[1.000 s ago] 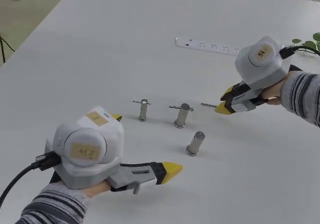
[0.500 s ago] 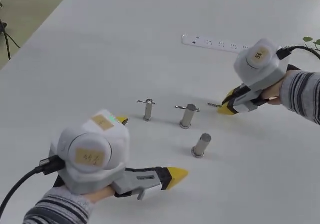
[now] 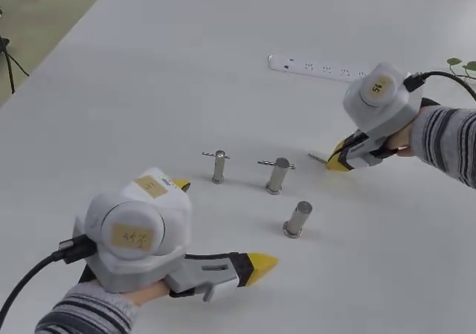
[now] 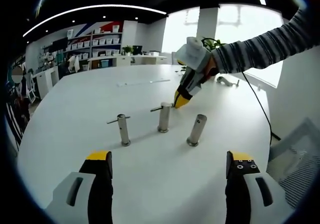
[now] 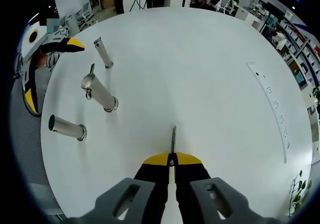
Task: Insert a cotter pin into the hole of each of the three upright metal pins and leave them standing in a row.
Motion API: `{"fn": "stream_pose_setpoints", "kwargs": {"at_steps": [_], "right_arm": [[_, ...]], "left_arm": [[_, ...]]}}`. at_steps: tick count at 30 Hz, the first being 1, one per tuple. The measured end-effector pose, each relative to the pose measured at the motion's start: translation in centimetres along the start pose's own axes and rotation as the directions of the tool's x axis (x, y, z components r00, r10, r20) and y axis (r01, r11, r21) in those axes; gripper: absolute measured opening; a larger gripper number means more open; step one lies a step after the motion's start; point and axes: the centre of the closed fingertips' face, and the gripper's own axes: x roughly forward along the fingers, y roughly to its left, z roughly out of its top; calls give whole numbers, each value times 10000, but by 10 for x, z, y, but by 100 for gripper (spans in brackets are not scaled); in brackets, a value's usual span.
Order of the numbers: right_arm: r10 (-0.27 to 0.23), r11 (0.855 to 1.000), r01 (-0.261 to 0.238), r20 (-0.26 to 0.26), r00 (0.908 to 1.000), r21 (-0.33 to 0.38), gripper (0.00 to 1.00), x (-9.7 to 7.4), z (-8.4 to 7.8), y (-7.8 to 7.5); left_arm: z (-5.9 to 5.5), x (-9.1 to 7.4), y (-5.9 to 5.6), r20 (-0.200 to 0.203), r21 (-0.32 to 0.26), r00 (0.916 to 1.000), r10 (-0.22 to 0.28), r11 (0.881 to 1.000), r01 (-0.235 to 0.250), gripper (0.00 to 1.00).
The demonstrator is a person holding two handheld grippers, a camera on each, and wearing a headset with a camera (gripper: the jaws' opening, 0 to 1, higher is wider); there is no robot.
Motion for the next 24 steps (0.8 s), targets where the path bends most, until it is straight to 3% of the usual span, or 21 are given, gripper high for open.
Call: {"fn": "stream_pose_setpoints", "kwargs": {"at_steps": [5,11,13,24], "right_arm": [[-254,9997,254,209,9995,28,0,-3,-1,3],[-558,9978,582,732,9958,-303,0,-21,4,13],[-637,9970,672,849,9944,-391,0,-21,5,7],[-965,9891,1140,1743,9800,-930,0,-56,12,48]], "left_arm": [[0,0,-3,16,-123,9999,-125,9998,125,93],[-1,-1,-5,-116,69,9998,-174,9998,175,92],[0,-2,-6,-145,115,9996,-244,9996,246,90],[15,-7,-13,-21,143,9993,-383,9992,383,83]]}}
